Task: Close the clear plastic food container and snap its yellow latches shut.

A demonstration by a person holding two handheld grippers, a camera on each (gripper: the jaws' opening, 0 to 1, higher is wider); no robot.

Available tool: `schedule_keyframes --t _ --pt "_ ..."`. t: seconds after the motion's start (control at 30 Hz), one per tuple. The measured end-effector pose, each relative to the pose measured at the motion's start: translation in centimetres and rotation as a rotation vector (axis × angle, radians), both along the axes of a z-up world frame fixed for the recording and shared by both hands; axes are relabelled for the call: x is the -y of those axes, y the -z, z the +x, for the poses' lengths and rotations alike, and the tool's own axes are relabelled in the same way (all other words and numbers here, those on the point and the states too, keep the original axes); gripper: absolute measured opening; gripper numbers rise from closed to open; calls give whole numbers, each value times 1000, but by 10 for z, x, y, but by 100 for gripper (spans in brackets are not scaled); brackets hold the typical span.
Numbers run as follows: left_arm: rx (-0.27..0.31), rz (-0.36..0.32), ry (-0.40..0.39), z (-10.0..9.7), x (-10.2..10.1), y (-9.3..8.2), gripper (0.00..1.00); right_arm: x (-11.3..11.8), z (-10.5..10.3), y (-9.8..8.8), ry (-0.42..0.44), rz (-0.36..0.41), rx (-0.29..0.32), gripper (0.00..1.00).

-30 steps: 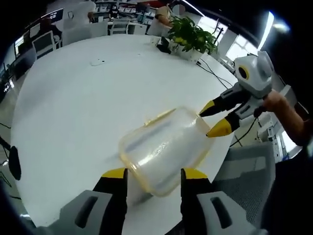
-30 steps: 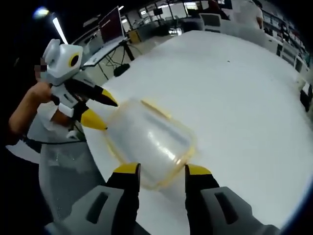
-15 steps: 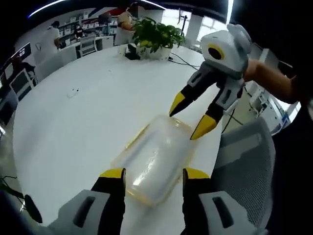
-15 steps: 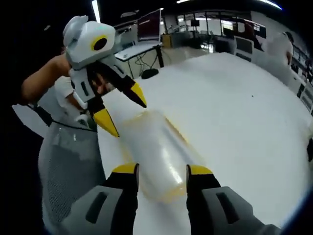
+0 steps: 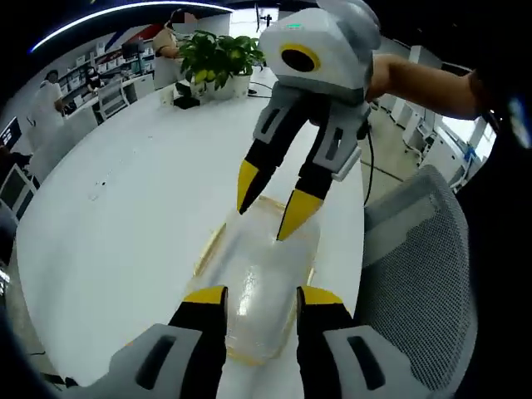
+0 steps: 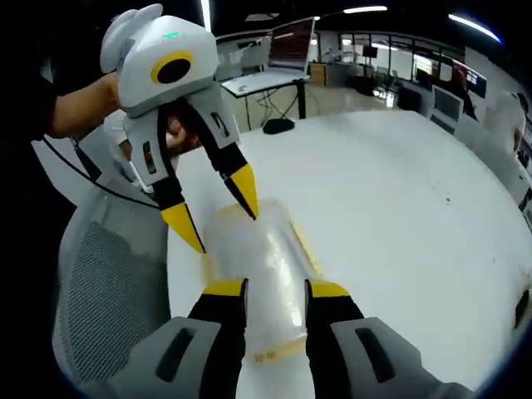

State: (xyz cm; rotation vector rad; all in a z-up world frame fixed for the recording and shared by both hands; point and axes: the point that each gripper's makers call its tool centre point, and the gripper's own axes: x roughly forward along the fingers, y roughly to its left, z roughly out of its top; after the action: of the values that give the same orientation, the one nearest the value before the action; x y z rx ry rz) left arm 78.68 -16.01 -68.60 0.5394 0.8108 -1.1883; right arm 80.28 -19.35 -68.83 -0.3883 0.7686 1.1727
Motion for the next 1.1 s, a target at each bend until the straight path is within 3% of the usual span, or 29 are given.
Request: schedule_keyframes --t 0.3,0.53,0.73,0.87,1.1 --pt "1 8 49 0 14 9 21 -14 4 5 -90 -23 34 17" --pt "28 59 149 -10 14 15 14 -19 10 10 -129 -55 47 10" --pt "48 79 158 -14 11 17 7 -20 14 13 -156 -77 44 0" --pt "58 87 161 -19 8 20 0 -19 16 14 -185 -98 57 0" --pt "38 103 141 -25 4 26 0 -18 22 18 -218 -127 73 0"
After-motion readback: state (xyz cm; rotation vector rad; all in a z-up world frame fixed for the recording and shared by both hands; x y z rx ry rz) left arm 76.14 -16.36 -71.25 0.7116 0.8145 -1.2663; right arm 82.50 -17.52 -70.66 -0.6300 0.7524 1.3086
